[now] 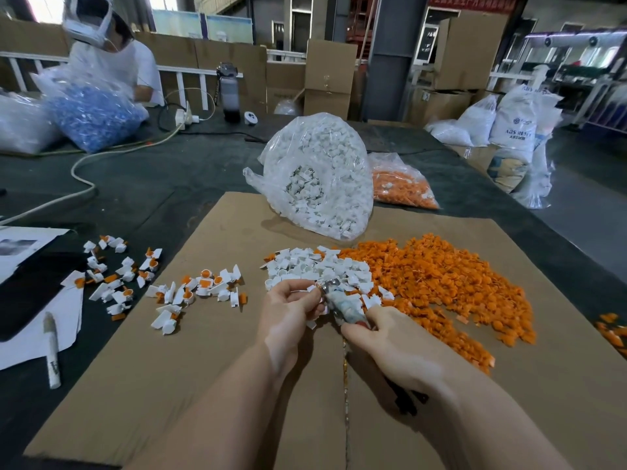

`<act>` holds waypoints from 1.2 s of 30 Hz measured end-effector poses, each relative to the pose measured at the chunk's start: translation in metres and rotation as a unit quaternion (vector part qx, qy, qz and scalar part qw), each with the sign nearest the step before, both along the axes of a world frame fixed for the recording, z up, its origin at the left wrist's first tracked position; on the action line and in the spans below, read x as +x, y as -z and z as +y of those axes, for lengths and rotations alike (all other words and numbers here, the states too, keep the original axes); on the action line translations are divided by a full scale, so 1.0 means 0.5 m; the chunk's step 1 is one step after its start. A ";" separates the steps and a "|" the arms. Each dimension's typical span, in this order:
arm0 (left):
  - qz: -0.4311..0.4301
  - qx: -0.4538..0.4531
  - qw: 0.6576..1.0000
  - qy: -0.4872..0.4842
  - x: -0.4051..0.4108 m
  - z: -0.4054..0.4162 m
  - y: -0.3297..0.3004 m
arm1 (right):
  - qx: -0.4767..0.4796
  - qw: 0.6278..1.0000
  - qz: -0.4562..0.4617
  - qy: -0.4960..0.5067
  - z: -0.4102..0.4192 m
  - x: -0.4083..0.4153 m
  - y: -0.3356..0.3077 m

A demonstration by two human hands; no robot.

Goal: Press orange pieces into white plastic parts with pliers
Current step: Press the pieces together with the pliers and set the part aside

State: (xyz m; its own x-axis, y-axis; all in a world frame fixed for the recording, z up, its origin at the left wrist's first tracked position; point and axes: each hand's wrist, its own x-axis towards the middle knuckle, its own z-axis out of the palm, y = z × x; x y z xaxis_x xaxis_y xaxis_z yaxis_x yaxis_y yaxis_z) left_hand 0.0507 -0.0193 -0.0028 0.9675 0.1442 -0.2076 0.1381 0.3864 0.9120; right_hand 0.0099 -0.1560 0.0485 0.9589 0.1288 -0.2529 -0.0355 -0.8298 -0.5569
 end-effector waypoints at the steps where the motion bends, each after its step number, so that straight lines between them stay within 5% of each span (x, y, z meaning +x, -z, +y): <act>1: 0.000 -0.004 1.000 0.000 0.000 0.001 0.000 | -0.002 1.000 0.002 0.000 0.001 0.000 0.000; 16: -0.022 0.006 0.999 -0.027 -0.003 0.002 0.012 | 0.017 0.987 -0.143 0.076 -0.012 0.001 0.043; 21: -0.080 0.156 0.984 0.016 -0.014 0.007 0.023 | -0.145 0.945 -0.242 0.166 -0.067 0.034 0.056; 31: -0.115 0.299 0.946 0.049 -0.022 0.004 0.025 | -0.364 0.888 -0.223 0.173 -0.102 0.053 0.088; 33: -0.113 0.299 0.947 0.044 -0.020 0.004 0.026 | -0.312 0.892 -0.290 0.150 -0.087 0.046 0.093; 36: -0.111 0.280 0.953 0.037 -0.021 0.002 0.025 | -0.114 0.899 -0.419 0.057 -0.046 0.032 0.110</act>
